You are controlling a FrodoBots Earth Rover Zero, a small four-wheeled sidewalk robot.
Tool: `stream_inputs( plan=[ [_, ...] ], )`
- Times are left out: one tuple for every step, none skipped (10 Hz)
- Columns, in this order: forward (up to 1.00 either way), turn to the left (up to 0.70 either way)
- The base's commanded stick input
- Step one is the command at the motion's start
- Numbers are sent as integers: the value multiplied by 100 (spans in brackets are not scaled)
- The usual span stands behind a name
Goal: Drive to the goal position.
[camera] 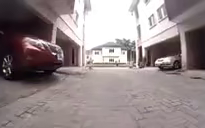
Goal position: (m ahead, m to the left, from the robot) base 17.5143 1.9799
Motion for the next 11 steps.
stream_inputs(
  plan=[
    [70, 0],
    [70, 0],
    [70, 0],
    [70, 0],
    [70, 0],
    [70, 0],
    [70, 0],
    [70, 0],
    [70, 0],
    [70, 0],
    [70, 0]
  ],
)
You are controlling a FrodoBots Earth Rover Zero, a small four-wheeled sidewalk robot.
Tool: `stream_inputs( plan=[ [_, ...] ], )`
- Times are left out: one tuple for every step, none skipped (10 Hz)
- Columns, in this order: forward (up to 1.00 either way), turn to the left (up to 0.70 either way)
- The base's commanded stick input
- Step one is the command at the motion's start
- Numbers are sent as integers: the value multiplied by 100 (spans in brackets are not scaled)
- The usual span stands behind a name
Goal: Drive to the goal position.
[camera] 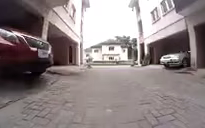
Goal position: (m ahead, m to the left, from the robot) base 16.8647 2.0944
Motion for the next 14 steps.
stream_inputs(
  plan=[
    [70, 0],
    [70, 0],
    [70, 0],
    [70, 0],
    [70, 0],
    [70, 0],
    [70, 0],
    [70, 0],
    [70, 0],
    [70, 0],
    [70, 0],
    [70, 0],
    [70, 0],
    [70, 0]
  ],
)
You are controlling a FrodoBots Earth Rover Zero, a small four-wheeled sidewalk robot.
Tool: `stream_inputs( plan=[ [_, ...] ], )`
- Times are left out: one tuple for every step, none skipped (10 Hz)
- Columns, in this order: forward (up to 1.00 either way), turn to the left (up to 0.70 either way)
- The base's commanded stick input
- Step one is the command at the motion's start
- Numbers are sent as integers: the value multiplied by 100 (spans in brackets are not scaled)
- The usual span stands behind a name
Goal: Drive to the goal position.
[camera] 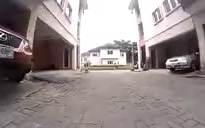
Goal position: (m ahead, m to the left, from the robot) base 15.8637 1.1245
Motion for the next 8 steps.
stream_inputs(
  plan=[
    [70, 0],
    [70, 0],
    [70, 0],
    [70, 0],
    [70, 0],
    [70, 0],
    [70, 0],
    [70, 0]
  ],
)
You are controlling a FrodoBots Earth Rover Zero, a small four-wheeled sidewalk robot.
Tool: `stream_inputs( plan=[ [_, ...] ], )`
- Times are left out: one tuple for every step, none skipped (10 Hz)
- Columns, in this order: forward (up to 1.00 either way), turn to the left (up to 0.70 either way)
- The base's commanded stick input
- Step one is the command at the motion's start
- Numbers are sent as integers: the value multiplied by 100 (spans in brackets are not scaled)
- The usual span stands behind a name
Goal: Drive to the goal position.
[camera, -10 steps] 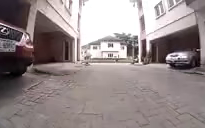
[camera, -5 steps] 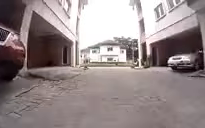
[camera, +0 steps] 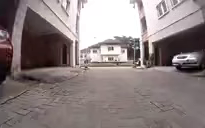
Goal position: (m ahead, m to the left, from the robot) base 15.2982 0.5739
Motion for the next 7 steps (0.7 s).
stream_inputs(
  plan=[
    [70, 0],
    [70, 0],
    [70, 0],
    [70, 0],
    [70, 0],
    [70, 0],
    [70, 0]
  ],
)
